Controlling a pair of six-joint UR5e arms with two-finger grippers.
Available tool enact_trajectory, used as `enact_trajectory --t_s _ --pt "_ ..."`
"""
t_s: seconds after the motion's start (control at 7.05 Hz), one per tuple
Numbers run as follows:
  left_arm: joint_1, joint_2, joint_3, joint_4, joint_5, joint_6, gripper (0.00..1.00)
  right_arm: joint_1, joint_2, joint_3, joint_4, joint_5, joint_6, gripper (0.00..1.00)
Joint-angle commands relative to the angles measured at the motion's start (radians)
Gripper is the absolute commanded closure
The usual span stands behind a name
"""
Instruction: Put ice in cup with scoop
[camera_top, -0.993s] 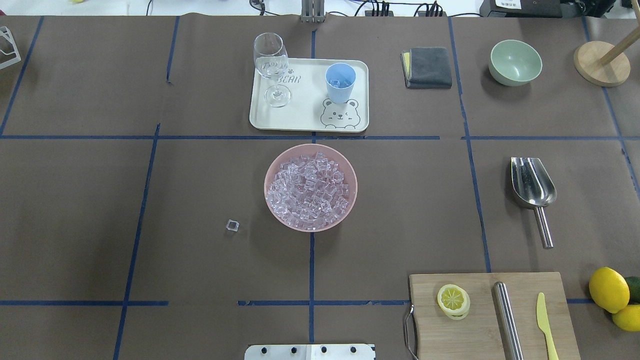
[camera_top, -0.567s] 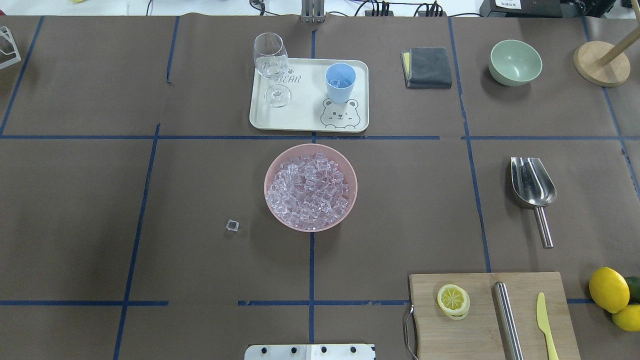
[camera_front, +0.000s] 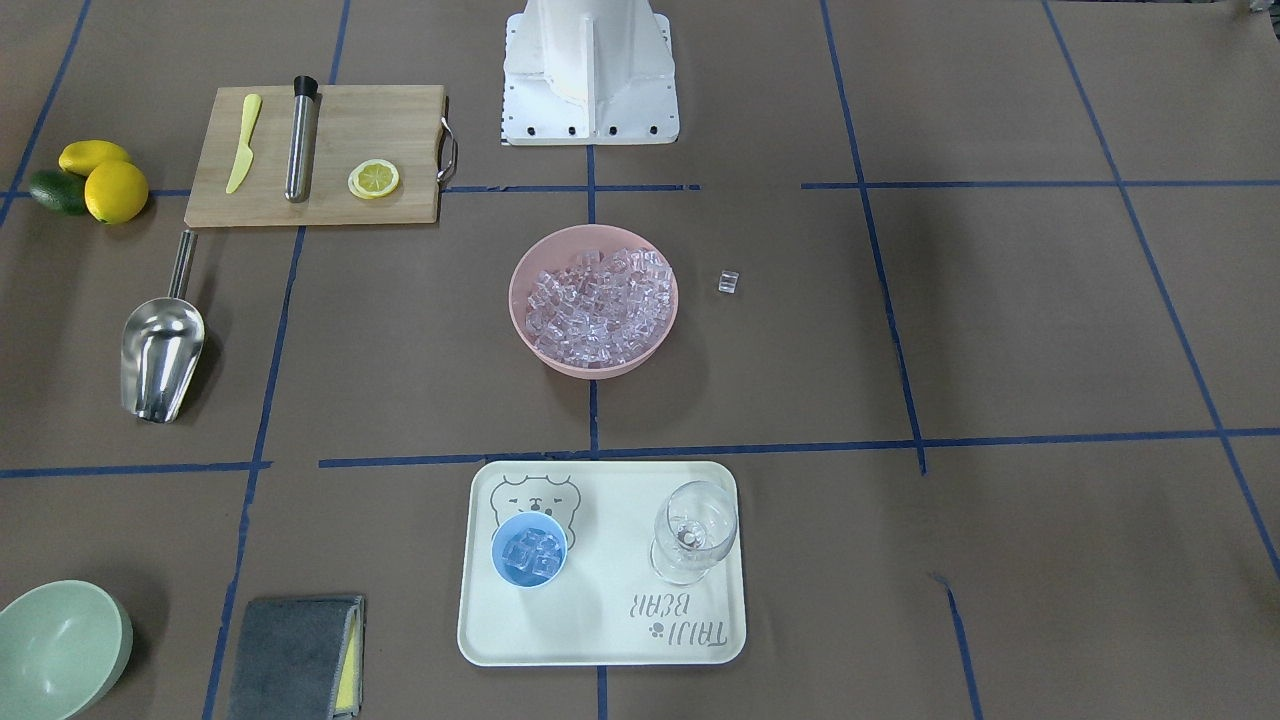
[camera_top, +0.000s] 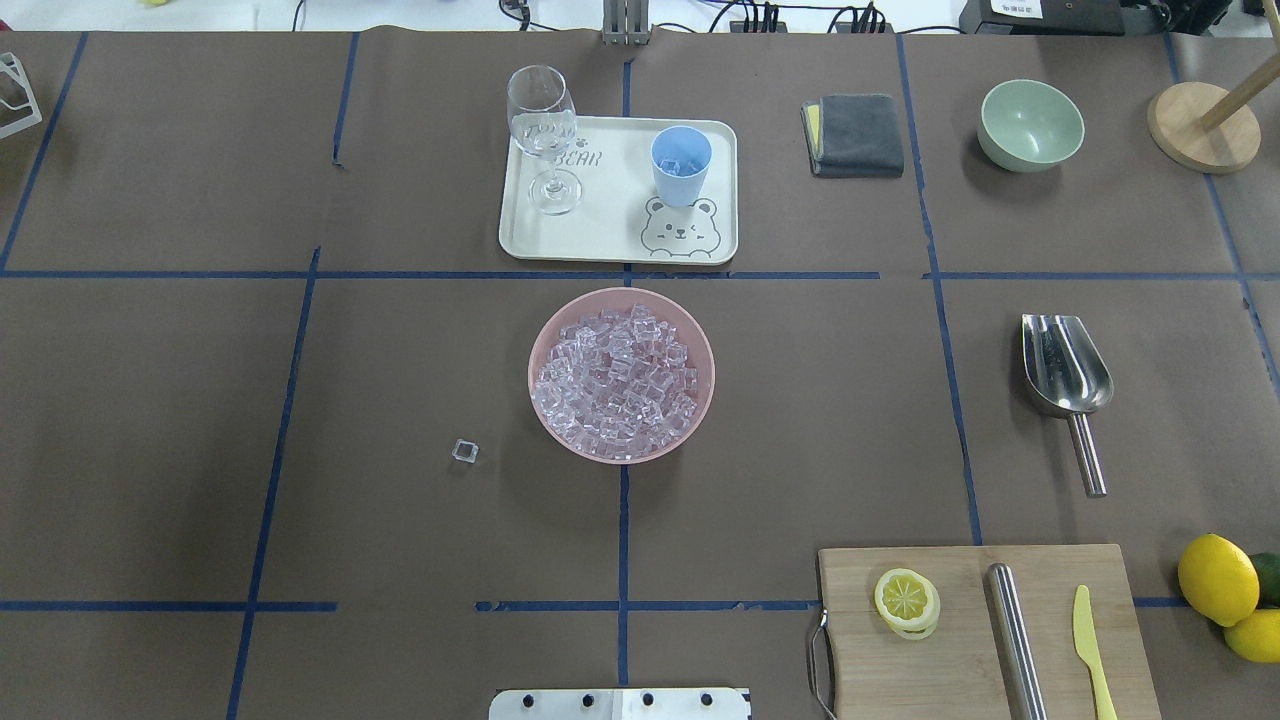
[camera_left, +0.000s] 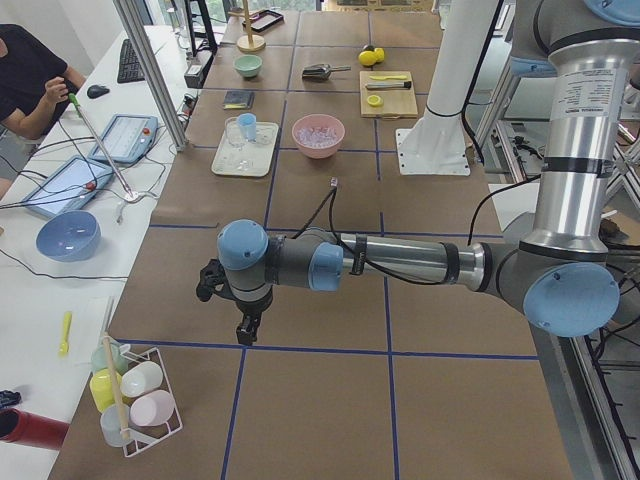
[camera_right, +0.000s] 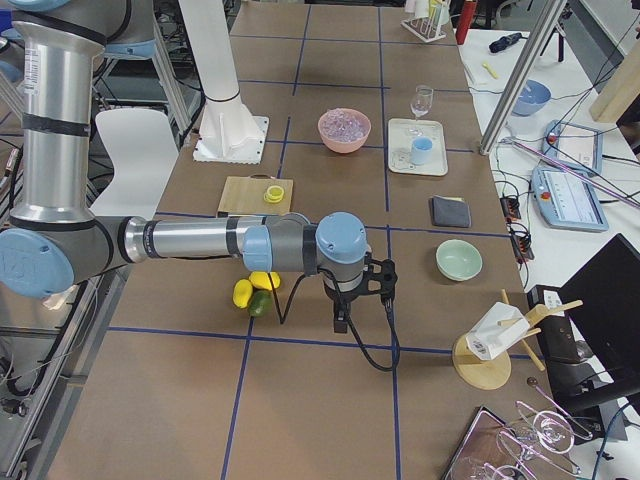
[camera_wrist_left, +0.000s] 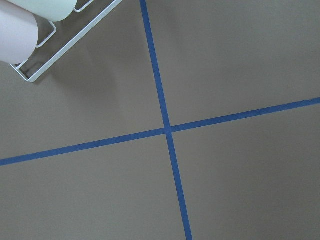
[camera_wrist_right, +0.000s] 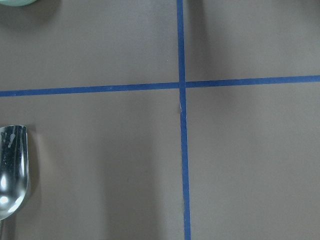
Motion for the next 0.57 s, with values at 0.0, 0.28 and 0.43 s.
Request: enact_trajectory --t_s 0.0,0.28,0.43 --pt "0.000 0.000 -0.001 0.000 -0.001 -0.001 0.00 -0.002 0.002 0.000 0.001 0.000 0.000 0.00" --pt "0.000 0.000 -0.005 0.000 -0.001 -0.003 0.00 0.000 0.007 -0.001 0.001 -0.003 -0.002 0.00" --pt "0.000 0.000 -0.005 0.000 -0.001 -0.003 0.00 0.000 0.010 0.000 0.001 -0.002 -0.002 0.00"
